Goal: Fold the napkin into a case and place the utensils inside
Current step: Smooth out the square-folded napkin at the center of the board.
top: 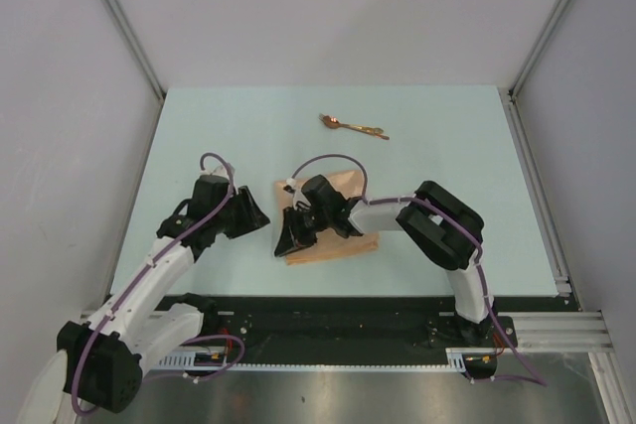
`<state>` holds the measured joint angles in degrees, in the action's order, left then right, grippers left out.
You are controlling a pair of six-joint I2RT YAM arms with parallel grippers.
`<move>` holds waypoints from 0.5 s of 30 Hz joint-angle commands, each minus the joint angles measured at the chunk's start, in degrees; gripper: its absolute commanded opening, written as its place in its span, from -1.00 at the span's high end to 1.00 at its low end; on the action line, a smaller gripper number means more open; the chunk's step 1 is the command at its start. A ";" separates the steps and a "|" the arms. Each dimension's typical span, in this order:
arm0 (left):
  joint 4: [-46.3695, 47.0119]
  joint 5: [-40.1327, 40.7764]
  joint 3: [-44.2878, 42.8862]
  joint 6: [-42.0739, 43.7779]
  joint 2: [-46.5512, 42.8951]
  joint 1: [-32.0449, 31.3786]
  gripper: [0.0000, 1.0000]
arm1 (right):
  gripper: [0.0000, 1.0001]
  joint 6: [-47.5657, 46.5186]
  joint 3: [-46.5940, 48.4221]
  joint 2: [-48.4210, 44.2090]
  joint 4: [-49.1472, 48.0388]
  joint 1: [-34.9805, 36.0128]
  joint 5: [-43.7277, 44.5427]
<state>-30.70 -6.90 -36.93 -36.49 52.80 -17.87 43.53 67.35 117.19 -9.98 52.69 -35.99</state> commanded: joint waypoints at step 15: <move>3.88 -4.69 0.54 -0.77 4.14 -0.15 -0.07 | 0.54 3.68 -5.74 -6.59 -8.58 0.58 -2.51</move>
<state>-30.26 -8.21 -36.75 -36.56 54.48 -17.87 49.84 61.23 119.66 -20.38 54.61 -38.96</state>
